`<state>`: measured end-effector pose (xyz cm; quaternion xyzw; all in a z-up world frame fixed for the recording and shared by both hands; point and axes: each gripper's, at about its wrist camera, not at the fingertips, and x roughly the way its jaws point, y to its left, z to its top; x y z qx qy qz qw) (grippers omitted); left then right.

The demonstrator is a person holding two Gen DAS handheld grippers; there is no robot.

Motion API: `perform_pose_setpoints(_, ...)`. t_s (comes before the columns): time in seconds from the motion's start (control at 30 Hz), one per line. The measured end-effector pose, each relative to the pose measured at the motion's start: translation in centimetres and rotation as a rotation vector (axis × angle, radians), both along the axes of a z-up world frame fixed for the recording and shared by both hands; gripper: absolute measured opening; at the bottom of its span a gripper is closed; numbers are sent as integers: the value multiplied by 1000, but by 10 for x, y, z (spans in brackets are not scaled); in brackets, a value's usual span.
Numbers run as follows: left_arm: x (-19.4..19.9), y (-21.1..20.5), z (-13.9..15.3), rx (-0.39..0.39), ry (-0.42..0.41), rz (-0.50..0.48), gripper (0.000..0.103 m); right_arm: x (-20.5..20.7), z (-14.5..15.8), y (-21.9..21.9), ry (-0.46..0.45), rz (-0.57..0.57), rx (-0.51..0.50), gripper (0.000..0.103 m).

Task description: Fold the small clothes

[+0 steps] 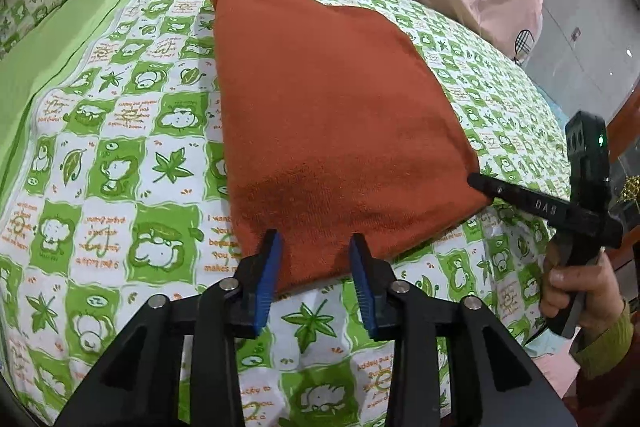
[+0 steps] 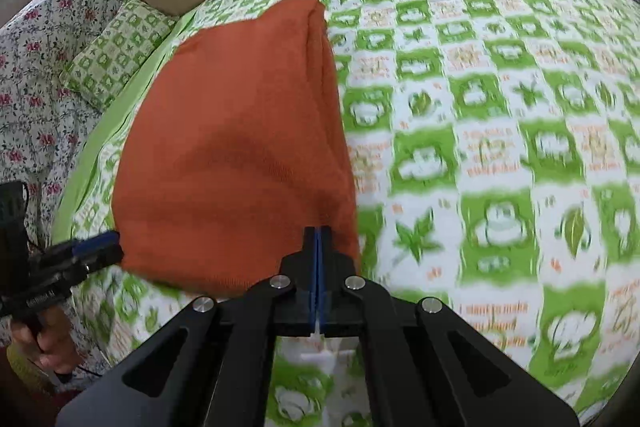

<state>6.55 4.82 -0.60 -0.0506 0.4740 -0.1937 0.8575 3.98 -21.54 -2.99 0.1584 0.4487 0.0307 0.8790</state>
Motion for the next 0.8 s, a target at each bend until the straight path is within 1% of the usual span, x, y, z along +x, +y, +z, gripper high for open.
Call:
perform_pose_setpoints(0.07, -2, -4, 0, 20, -8, -5, 39, -1, -1, -1, -5, -5, 6, 0)
perform_pose_setpoints(0.2, -4, -8, 0, 46, -19, -12, 42, 2, 1, 4, 3, -5, -34, 0)
perform_pose_setpoints(0.4, -5, -2, 0, 17, -6, -9, 42, 0, 5, 4, 18, -23, -20, 0)
perform_pose_setpoints(0.43, -3, 0, 2, 12, 1, -7, 42, 0, 6, 4, 22, -22, -19, 3)
perform_pose_setpoints(0.5, 0, 7, 9, -16, 17, 8, 43, 0, 13, 6, 29, -25, -21, 4)
perform_pose_setpoints(0.57, 7, 15, 20, -41, 11, 21, 46, -1, 21, 9, 24, -24, -26, 12)
perform_pose_setpoints(0.6, 11, 19, 24, -50, 3, 30, 53, -2, 27, 9, 12, -18, -24, 29)
perform_pose_setpoints(0.63, 18, 24, 28, -58, -3, 42, 57, -2, 32, 10, -3, -13, -24, 50)
perform_pose_setpoints(0.67, 30, 30, 30, -65, -3, 59, 57, -1, 37, 10, -21, -11, -23, 56)
perform_pose_setpoints(0.73, 50, 36, 31, -78, 8, 77, 58, 0, 47, 13, -60, -6, -30, 57)
perform_pose_setpoints(0.8, 80, 42, 27, -101, 30, 96, 58, 7, 52, 16, -66, 9, -28, 57)
